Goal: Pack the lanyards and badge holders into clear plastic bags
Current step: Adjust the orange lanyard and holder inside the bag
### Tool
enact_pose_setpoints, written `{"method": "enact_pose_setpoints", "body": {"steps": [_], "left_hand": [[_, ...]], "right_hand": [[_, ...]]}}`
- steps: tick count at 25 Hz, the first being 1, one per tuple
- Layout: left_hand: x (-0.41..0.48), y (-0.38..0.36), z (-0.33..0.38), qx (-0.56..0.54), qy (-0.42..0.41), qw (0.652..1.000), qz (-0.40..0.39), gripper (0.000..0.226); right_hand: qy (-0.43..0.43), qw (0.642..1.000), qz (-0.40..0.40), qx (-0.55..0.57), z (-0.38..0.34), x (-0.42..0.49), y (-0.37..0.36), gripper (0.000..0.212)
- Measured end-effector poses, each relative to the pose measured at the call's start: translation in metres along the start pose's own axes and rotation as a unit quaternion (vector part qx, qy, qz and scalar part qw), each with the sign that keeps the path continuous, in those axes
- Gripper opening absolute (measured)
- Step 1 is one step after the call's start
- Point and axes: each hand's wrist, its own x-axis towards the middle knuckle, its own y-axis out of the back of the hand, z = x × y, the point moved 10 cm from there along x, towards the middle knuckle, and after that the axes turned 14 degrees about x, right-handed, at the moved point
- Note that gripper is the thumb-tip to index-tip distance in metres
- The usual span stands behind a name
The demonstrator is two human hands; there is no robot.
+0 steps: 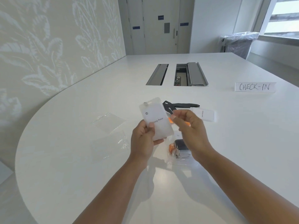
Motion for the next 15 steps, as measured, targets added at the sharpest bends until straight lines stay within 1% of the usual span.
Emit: {"method": "enact_pose_setpoints", "body": {"steps": [2, 3, 4, 5, 6, 7, 8, 10, 11, 12, 13, 15], "left_hand": [[-0.003, -0.013, 0.005, -0.006, -0.018, 0.996, -0.084, 0.019], [-0.005, -0.017, 0.007, -0.012, -0.027, 0.994, -0.11, 0.023], [-0.006, -0.019, 0.01, -0.021, -0.033, 0.992, -0.12, 0.027], [-0.007, -0.018, 0.013, -0.028, -0.039, 0.992, -0.114, 0.028], [-0.006, -0.015, 0.014, -0.037, -0.045, 0.994, -0.094, 0.027], [-0.005, -0.008, 0.015, -0.039, -0.05, 0.996, -0.057, 0.025], [-0.004, 0.002, 0.016, -0.026, -0.052, 0.998, -0.004, 0.024], [-0.003, 0.031, 0.013, 0.043, -0.05, 0.989, 0.129, 0.022], [-0.005, 0.043, 0.015, 0.094, -0.056, 0.976, 0.187, 0.021], [-0.007, 0.051, 0.02, 0.149, -0.074, 0.96, 0.226, 0.021], [-0.008, 0.054, 0.025, 0.204, -0.097, 0.943, 0.246, 0.02], [-0.01, 0.05, 0.035, 0.306, -0.135, 0.908, 0.251, 0.014]], "right_hand": [[0.006, 0.997, -0.048, 0.058, -0.002, 0.003, -0.003, 0.037], [0.01, 0.993, -0.085, 0.078, -0.004, 0.002, -0.009, 0.044], [0.017, 0.989, -0.122, 0.083, -0.005, 0.0, -0.017, 0.047], [0.024, 0.984, -0.156, 0.081, -0.007, -0.003, -0.025, 0.046], [0.029, 0.98, -0.18, 0.076, -0.008, -0.007, -0.032, 0.04], [0.031, 0.979, -0.191, 0.063, -0.007, -0.011, -0.037, 0.031], [0.037, 0.982, -0.185, 0.019, -0.007, -0.013, -0.038, 0.022], [0.057, 0.98, -0.147, -0.121, -0.007, -0.017, -0.036, 0.017], [0.058, 0.974, -0.132, -0.173, -0.005, -0.018, -0.035, 0.018], [0.063, 0.97, -0.117, -0.203, -0.006, -0.019, -0.033, 0.019], [0.072, 0.969, -0.104, -0.212, -0.01, -0.02, -0.032, 0.019], [0.087, 0.976, -0.087, -0.182, -0.02, -0.019, -0.026, 0.013]]}}
